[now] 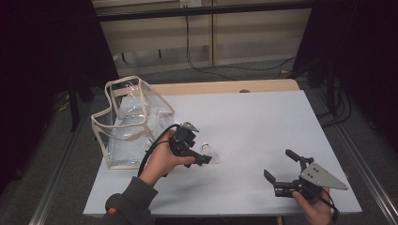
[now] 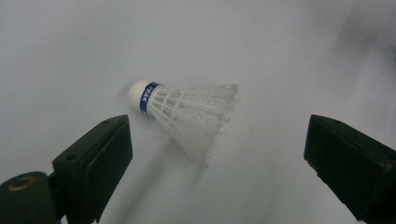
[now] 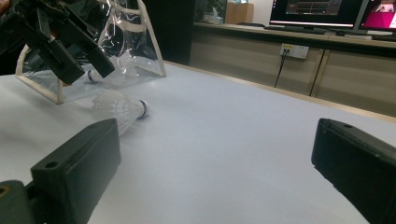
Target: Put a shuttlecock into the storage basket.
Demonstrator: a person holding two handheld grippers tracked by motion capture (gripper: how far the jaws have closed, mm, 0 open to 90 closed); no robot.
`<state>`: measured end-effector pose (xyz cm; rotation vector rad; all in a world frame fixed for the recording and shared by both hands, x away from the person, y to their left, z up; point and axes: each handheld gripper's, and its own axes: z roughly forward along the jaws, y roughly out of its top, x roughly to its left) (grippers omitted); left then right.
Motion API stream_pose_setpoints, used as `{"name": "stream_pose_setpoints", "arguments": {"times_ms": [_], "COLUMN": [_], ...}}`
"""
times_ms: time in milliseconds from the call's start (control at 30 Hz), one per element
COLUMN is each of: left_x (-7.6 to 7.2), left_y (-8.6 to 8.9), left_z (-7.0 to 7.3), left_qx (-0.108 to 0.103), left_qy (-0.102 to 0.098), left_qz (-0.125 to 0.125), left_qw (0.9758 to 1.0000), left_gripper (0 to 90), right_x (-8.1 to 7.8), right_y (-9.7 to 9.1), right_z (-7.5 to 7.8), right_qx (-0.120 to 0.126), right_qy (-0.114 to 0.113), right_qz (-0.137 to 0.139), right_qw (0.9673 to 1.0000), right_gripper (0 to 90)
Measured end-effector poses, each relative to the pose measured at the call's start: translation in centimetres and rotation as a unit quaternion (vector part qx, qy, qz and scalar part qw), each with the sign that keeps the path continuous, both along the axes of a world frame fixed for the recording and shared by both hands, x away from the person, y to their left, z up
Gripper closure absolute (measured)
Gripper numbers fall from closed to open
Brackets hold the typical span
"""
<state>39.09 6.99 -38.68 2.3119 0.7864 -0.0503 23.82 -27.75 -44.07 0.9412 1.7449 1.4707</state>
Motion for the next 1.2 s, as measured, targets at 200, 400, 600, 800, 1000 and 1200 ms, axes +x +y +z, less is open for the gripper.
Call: {"name": "stream_pose_setpoints", "arguments": {"times_ms": [200, 400, 600, 800, 1000, 1200], "left_x": [0.2, 0.3, 0.5, 0.4, 0.3, 0.3], "left_y": [-0.2, -0.5, -0.7, -1.0, -1.3, -1.6], "left_z": [0.0, -0.3, -0.9, -1.6, -2.3, -3.1], "left_qx": [-0.003, 0.007, 0.012, 0.019, 0.023, 0.028], "left_qy": [0.002, 0.004, 0.001, -0.010, -0.017, -0.020], "left_qz": [0.005, 0.009, 0.011, 0.018, 0.021, 0.019], "left_qw": [1.0000, 0.9999, 0.9999, 0.9996, 0.9994, 0.9992], "left_gripper": [9.6, 9.7, 11.3, 14.3, 17.7, 24.3], "right_x": [0.0, 0.0, 0.0, 0.0, 0.0, 0.0], "right_y": [0.0, 0.0, -0.1, -0.1, -0.1, -0.1], "right_z": [0.0, 0.0, 0.0, 0.0, 0.0, 0.0], "right_qx": [-0.001, 0.000, 0.000, 0.000, -0.001, -0.001], "right_qy": [0.000, 0.000, -0.001, -0.001, -0.001, -0.001], "right_qz": [-0.001, 0.000, -0.001, -0.001, -0.002, -0.002], "right_qw": [1.0000, 1.0000, 1.0000, 1.0000, 1.0000, 1.0000], "right_gripper": [1.3, 1.3, 1.3, 1.3, 1.3, 1.3]}}
